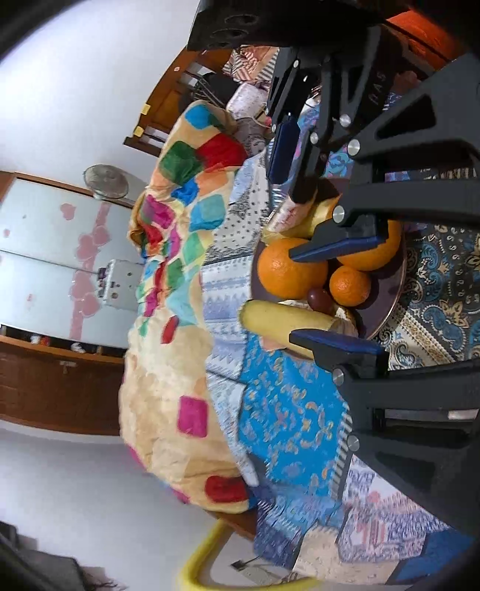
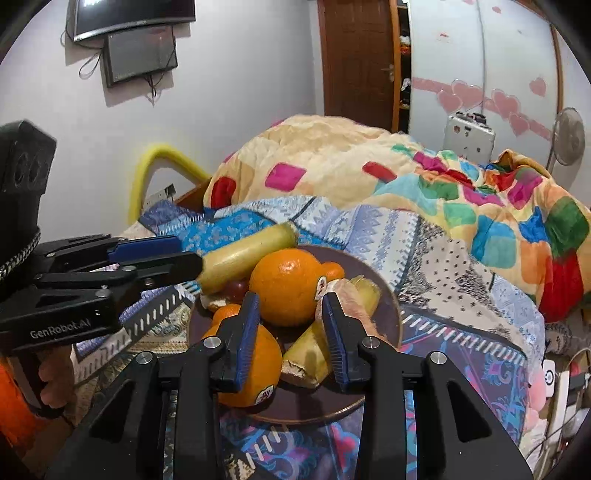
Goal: Organize fruits
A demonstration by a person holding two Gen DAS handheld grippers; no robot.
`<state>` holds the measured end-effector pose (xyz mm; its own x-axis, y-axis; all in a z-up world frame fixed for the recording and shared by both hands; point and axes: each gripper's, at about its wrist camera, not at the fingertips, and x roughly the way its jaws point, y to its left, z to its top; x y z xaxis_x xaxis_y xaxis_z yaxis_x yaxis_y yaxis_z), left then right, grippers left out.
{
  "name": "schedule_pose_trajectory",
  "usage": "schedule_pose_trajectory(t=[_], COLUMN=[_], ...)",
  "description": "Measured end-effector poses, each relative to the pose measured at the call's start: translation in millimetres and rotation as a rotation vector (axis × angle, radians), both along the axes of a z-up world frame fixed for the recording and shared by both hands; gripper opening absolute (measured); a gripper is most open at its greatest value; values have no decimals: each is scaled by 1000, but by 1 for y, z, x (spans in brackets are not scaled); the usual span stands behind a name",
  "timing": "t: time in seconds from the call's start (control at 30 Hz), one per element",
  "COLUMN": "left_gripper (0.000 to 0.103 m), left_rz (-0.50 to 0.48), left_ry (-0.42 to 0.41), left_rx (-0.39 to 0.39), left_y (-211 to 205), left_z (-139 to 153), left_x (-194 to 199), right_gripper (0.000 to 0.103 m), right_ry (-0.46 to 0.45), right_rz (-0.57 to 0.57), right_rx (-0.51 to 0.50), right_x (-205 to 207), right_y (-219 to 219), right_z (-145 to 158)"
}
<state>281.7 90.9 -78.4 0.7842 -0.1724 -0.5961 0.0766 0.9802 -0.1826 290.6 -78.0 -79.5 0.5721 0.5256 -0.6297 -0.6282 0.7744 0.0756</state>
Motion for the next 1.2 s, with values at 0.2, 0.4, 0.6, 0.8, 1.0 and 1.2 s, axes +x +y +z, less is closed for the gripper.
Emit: schedule_pose_trajectory(t=[0.2,0.4,0.6,0.8,1.0,1.2], left_gripper=[37,37,52,70,92,100], left_rz=[30,56,93,141,155,153], left_ry=[-128,-277,-399,-481,-507,-520], left_rx=[24,61,68,107,110,119], left_y=[-13,-34,-48,-62,-68,-74], left_z=[43,89,116,124,121,118], left_x=[-53,-124,-193,-246,-274,-293], right_gripper=[32,33,55,84,103,103], right_ry=[-97,-210,-347,-441,-499,-537], right_rz=[-28,-50,-114,-169,-214,-254], right_rx=[70,172,241,263,252,224], right_x=[-40,-103,-165,-210,-240,-257], right_y=[-25,-59,-86,-96,-97,-99], right_z=[43,90,117,125,121,117])
